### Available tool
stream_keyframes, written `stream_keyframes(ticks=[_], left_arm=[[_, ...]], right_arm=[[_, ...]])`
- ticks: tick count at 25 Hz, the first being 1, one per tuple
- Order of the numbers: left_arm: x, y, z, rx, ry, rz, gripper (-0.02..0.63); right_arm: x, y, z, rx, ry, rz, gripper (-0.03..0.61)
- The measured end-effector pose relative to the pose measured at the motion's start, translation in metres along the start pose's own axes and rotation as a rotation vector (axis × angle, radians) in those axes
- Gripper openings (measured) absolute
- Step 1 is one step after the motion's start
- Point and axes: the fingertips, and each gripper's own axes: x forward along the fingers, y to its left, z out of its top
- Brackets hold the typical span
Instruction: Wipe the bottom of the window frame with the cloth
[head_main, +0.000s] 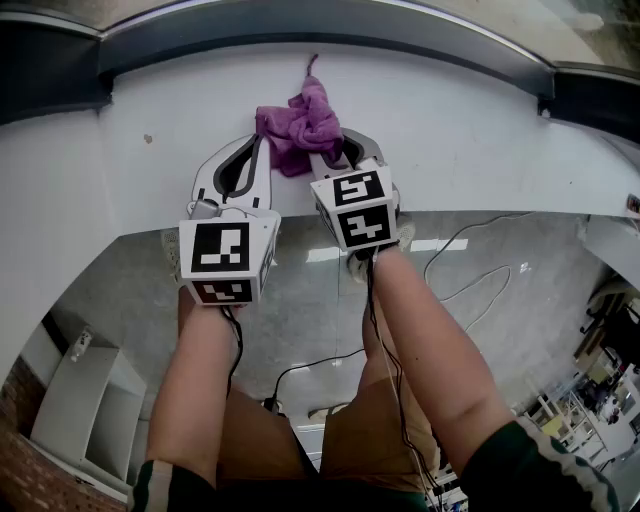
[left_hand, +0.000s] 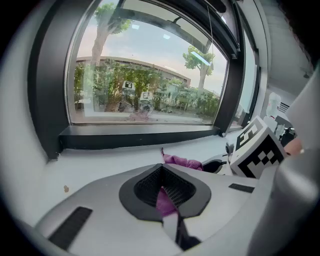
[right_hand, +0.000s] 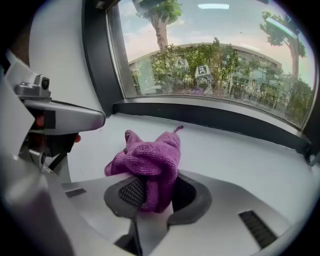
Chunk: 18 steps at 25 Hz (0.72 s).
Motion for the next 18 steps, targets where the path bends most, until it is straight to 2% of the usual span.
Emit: stream_keyframes(ticks=[11,18], left_arm=[[0.002,0.005,-0.005,-0.022,0.002,0.034,0.009],[-0.027,0.052,-0.014,-0.044,-0.002,0.060,0.009]], right_arm=[[0.008,0.004,0.001,-0.022,0.000,0.031,0.115],[0.025,0.054,0.021,-0.046,-0.006,0.048,0.115]])
